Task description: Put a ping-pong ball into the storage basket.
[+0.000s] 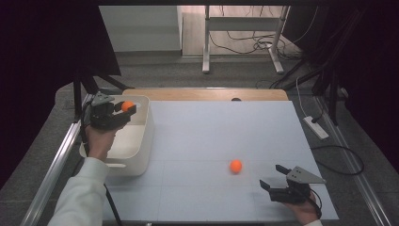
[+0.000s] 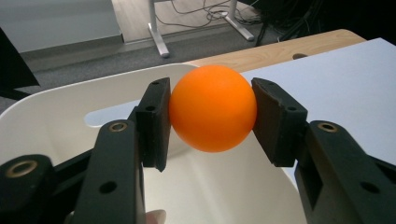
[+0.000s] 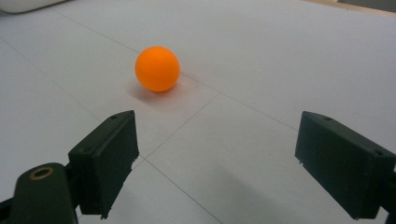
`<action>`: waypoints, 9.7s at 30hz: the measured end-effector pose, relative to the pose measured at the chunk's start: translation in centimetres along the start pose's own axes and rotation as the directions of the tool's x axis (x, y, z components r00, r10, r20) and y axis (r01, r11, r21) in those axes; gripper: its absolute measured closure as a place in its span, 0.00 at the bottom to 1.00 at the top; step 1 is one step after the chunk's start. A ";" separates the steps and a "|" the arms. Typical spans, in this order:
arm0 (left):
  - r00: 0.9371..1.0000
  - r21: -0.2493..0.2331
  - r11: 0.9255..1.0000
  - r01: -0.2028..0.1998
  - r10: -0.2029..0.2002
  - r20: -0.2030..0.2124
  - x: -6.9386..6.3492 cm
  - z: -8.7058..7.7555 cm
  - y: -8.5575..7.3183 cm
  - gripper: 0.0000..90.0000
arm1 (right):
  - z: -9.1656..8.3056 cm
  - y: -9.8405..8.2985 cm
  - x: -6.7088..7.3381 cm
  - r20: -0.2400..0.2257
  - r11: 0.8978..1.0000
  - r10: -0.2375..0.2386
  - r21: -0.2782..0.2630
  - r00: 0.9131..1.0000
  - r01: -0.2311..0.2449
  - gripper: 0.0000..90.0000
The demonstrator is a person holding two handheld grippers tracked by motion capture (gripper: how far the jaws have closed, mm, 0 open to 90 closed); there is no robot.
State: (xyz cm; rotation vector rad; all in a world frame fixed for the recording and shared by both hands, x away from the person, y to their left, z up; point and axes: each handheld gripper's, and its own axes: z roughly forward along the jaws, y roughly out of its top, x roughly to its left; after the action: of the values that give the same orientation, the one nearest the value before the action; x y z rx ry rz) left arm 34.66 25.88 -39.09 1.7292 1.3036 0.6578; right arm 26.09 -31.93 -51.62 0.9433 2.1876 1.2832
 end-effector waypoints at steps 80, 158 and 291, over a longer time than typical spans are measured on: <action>0.995 0.169 0.982 0.082 -0.090 0.039 0.7 2.9 -0.2 0.12 | 0.0 -0.1 0.0 0.003 1.000 -0.004 0.005 1.000 0.004 0.15; 0.889 -0.093 0.989 -0.113 0.143 0.435 -11.5 -0.2 -0.3 0.14 | 0.5 0.3 0.0 0.012 1.000 0.002 0.002 1.000 -0.002 0.15; 0.750 0.104 0.911 -0.400 0.259 0.608 -26.0 11.6 -5.9 0.14 | 0.3 0.2 0.0 0.006 1.000 -0.016 0.000 1.000 0.016 0.15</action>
State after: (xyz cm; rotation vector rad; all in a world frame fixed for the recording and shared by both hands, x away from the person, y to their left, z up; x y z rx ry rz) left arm 32.82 -1.73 -47.90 2.1568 0.6529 0.1213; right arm 26.37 -31.73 -51.55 0.9270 2.1865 1.2714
